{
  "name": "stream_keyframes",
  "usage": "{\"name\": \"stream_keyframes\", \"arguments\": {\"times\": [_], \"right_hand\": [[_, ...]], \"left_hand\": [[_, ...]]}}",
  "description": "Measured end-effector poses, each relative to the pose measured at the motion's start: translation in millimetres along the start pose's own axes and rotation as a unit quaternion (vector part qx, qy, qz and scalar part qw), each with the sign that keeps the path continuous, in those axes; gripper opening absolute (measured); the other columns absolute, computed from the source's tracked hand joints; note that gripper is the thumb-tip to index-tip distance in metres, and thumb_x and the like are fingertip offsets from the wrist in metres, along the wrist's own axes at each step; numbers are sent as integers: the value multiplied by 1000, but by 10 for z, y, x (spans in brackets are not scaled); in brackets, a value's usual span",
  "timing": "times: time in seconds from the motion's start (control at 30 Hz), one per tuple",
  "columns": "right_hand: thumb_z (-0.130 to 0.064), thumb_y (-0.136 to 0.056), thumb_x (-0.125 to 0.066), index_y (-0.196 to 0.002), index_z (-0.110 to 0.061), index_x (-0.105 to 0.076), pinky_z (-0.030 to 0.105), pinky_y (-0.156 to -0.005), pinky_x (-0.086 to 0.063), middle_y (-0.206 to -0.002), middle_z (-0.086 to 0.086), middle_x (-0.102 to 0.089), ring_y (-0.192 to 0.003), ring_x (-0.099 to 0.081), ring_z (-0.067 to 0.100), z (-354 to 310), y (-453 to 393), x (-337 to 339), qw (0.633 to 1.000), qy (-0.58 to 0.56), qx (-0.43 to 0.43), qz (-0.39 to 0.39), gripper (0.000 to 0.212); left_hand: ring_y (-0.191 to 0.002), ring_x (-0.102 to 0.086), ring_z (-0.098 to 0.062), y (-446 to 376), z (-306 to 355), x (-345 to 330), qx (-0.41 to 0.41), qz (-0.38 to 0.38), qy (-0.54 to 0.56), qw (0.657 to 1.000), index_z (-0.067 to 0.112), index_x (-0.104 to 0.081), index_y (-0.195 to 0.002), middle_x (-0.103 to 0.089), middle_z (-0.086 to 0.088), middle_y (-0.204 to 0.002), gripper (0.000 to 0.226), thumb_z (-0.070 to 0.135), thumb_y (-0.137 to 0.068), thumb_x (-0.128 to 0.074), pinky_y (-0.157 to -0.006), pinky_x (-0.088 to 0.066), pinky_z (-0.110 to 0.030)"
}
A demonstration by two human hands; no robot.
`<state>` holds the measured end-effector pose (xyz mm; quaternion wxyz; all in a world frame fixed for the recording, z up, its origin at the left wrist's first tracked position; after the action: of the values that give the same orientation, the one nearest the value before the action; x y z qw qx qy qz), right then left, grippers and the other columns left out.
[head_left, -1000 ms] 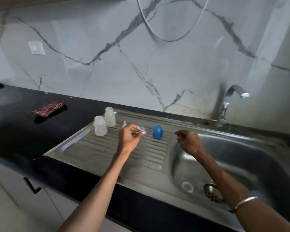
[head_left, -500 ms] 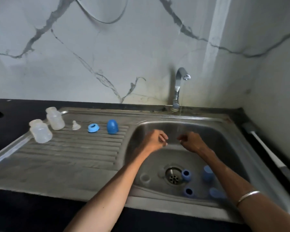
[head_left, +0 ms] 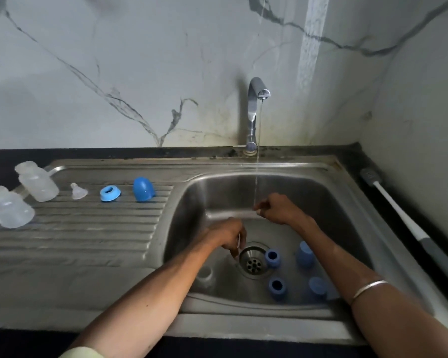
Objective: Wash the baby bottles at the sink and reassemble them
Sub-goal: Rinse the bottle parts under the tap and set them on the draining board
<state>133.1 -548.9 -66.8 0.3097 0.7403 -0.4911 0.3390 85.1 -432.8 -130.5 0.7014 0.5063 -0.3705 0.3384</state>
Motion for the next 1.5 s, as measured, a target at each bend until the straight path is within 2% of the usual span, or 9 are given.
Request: {"name": "stream_keyframes", "arguments": {"times": [0.2, 0.3, 0.4, 0.57, 0.67, 0.93, 1.1, 1.3, 1.5], "right_hand": [[-10, -93, -62, -112, -17, -72, 27, -99, -45, -119, 3, -69, -112, -61, 16, 58, 34, -1, 1000, -8, -4, -5, 22], [-9, -93, -62, -112, -16, -71, 26, -96, -44, -118, 3, -69, -112, -61, 14, 99, 37, 8, 1000, -25, -8, 1, 22], [-8, -93, -61, -112, -17, -71, 22, -91, -43, -118, 3, -69, -111, -61, 14, 138, 28, -18, 1000, -18, -13, -7, 23], [-10, -94, -61, -114, -19, -70, 21, -88, -42, -119, 3, -69, -111, -61, 13, 194, 14, 0, 1000, -16, -17, 0, 24], [-10, -94, -60, -116, -17, -68, 21, -87, -42, -121, 4, -67, -113, -60, 15, 210, -10, 12, 1000, -22, -18, 12, 24], [-13, -90, -66, -122, -20, -64, 27, -85, -54, -116, 0, -67, -102, -63, 12, 226, -104, 172, 990, -112, 3, 81, 33], [-10, -94, -61, -120, -19, -64, 29, -74, -60, -114, 2, -66, -95, -65, 15, 219, -169, 231, 971, -209, 12, 113, 28], [-18, -95, -60, -116, -19, -67, 26, -77, -59, -111, 3, -70, -94, -69, 13, 221, -224, 259, 943, -308, 13, 124, 22], [-13, -90, -67, -116, -19, -69, 28, -88, -56, -111, -3, -71, -100, -66, 9, 161, -238, 293, 954, -246, 53, 165, 27]], "left_hand": [[-79, -62, -15, -23, 72, -109, -7, -31, -38, 999, 15, -72, -86, -68, 1, -89, 20, 5, -74, -84, -56, -45, -21], [-86, -69, -20, -56, 9, -86, 10, -6, -27, 1000, 10, -76, -91, -73, -4, -96, 17, 5, -76, -81, -60, -52, -24], [-84, -70, -18, -65, -33, 55, 15, 42, 5, 999, 14, -78, -87, -74, -2, -93, 12, 8, -77, -81, -73, -60, -29], [-82, -67, -7, -57, -112, 412, 16, 184, 105, 977, 20, -77, -81, -72, 7, -89, 17, 4, -81, -76, -70, -57, -21], [-84, -62, -1, -20, -132, 594, -6, 269, 180, 946, 15, -77, -96, -70, 7, -93, 16, 6, -83, -78, -61, -45, -2], [-77, -67, 3, -42, -245, 816, -18, 378, 367, 850, 13, -79, -98, -75, 5, -90, 20, 9, -78, -83, -72, -48, -1], [-80, -75, -16, -158, -275, 817, -24, 366, 513, 776, 5, -77, -99, -77, -10, -93, 18, 1, -82, -78, -76, -61, -25], [-74, -75, -19, -322, -300, 743, -25, 337, 645, 685, -5, -71, -106, -75, -19, -94, 19, 4, -89, -72, -69, -60, -24], [-79, -72, -20, -346, -193, 709, -49, 272, 729, 626, 6, -70, -101, -74, -16, -92, 8, 6, -94, -65, -73, -61, -26]]}}
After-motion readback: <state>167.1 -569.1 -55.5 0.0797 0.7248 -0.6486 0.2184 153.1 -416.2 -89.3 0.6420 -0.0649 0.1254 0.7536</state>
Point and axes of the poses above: each hand's wrist, its own y-axis away from the middle knuckle, its own x-axis out of the back of the hand, z = x × y, the point moved 9 cm from there along -y, towards the middle knuckle
